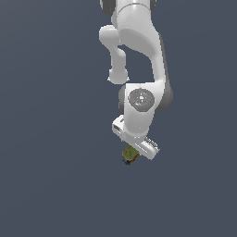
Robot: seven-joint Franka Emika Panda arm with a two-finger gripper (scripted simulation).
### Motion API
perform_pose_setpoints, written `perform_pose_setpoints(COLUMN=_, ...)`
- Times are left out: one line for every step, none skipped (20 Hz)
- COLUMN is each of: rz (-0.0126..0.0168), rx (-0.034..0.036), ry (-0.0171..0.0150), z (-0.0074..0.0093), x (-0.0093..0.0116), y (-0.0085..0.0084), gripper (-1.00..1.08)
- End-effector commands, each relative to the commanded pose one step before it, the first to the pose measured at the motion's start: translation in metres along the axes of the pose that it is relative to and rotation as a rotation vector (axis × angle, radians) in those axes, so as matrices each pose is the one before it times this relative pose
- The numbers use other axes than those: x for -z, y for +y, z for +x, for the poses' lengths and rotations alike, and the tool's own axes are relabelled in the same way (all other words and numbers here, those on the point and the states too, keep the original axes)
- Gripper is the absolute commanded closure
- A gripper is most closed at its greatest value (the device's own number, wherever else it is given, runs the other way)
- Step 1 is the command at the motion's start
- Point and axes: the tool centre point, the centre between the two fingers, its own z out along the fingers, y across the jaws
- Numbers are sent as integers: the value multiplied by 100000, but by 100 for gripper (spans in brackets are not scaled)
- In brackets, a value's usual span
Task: Pick up the object and move it to a goal position.
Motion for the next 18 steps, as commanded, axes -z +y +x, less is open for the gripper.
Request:
perform_pose_setpoints(rz=262, rx=-2565, ry=434, z=122, x=-23, y=-322, gripper=-92)
perform_pose_setpoints(rz=72, rx=-674, ry=113, z=26, x=-8, y=-90, gripper=-92)
perform_pose_setpoints(rz=59, rx=-550, ry=92, z=20, x=-7, y=-74, gripper=-92)
perform_pose_setpoints(rz=46, rx=-428, ry=71, z=15, x=-5, y=-57, gripper=-92)
perform_pose_setpoints(rz=33, rx=-303, ry=50, z=9, x=-4, y=-43, gripper=-92)
perform_pose_setpoints(rz=21, rx=-192, ry=32, z=10, x=-1, y=-21, gripper=-92)
perform_pose_setpoints(rz=7, rx=-68, ry=11, z=5, x=0, y=-5, gripper=-92)
perform_pose_setpoints(rz=-45, rx=433, ry=-76, z=-36, x=-2, y=34, gripper=-92)
perform_pose_setpoints(rz=0, rx=0, ry=0, z=-2, x=-45, y=-2, gripper=-92)
perform_pose_setpoints(rz=0, rx=0, ry=0, z=-7, x=-133, y=-5, gripper=-92)
perform_pose_setpoints(rz=0, rx=0, ry=0, z=-11, x=-221, y=-7, gripper=-92)
perform_pose_setpoints(rz=7, rx=-68, ry=11, z=18, x=-300, y=22, gripper=-92)
perform_pose_setpoints(rz=0, rx=0, ry=0, z=-22, x=-395, y=-11, gripper=-92)
perform_pose_setpoints(rz=6, rx=-68, ry=11, z=6, x=-472, y=20, gripper=-92)
perform_pose_setpoints(rz=6, rx=-68, ry=11, z=-1, x=-555, y=20, gripper=-92)
perform_pose_setpoints(rz=5, rx=-68, ry=11, z=-7, x=-630, y=20, gripper=-92)
perform_pose_setpoints(rz=0, rx=0, ry=0, z=-40, x=-600, y=-10, gripper=-92)
perform_pose_setpoints(rz=7, rx=-96, ry=16, z=15, x=-502, y=35, gripper=-92)
